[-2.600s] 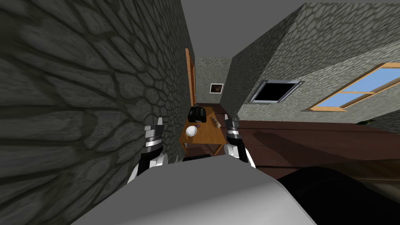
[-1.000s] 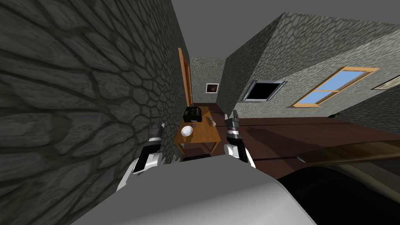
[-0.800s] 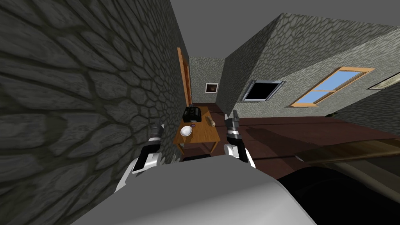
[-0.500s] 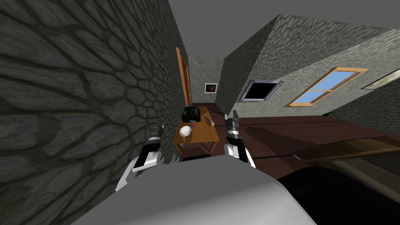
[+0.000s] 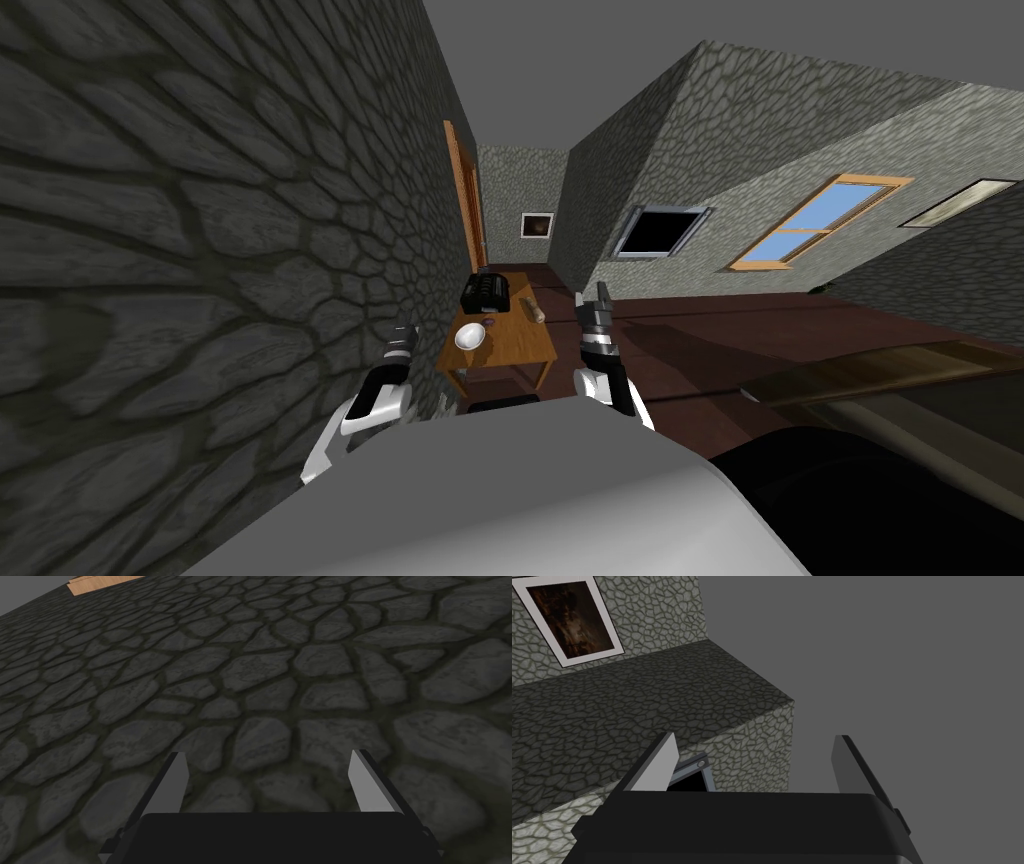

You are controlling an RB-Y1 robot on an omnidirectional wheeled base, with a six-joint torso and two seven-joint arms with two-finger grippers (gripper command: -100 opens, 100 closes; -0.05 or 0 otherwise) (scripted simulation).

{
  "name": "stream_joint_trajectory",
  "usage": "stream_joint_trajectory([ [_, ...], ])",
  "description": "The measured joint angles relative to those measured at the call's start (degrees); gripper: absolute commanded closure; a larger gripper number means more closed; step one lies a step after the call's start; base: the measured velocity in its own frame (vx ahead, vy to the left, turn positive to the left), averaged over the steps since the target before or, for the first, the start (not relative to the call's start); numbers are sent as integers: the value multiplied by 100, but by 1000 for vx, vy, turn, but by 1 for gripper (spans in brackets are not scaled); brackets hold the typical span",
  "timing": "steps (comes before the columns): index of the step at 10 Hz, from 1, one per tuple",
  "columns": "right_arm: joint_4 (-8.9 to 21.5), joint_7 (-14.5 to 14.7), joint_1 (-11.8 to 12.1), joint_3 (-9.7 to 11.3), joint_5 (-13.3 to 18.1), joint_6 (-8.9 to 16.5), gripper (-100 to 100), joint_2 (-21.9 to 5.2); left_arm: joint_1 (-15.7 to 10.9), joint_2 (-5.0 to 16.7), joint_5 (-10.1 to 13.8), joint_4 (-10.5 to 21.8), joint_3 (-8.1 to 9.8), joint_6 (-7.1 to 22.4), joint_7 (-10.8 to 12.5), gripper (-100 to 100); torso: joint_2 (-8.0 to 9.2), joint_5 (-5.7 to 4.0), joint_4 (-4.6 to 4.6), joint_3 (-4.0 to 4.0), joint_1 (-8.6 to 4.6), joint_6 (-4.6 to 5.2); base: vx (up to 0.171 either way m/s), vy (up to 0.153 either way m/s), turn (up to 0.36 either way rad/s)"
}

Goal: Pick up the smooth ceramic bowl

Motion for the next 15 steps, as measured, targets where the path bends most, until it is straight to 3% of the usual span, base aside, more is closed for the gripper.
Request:
stream_joint_trajectory([
  [8, 0, 0, 0, 0, 0, 0, 0, 0, -507, 83, 56, 724, 340, 1115, -53, -100, -3, 0, -1, -2, -2, -1, 0, -41, -32],
  [11, 0, 0, 0, 0, 0, 0, 0, 0, -659, 68, 43, 856, 433, 1600, -85, -100, 1, -1, 0, 0, -1, -2, 1, -43, -34],
  [15, 0, 0, 0, 0, 0, 0, 0, 0, -1049, 86, 24, 1437, 634, 2233, -132, -100, -5, -2, -1, -3, -7, -1, 11, -56, -32],
])
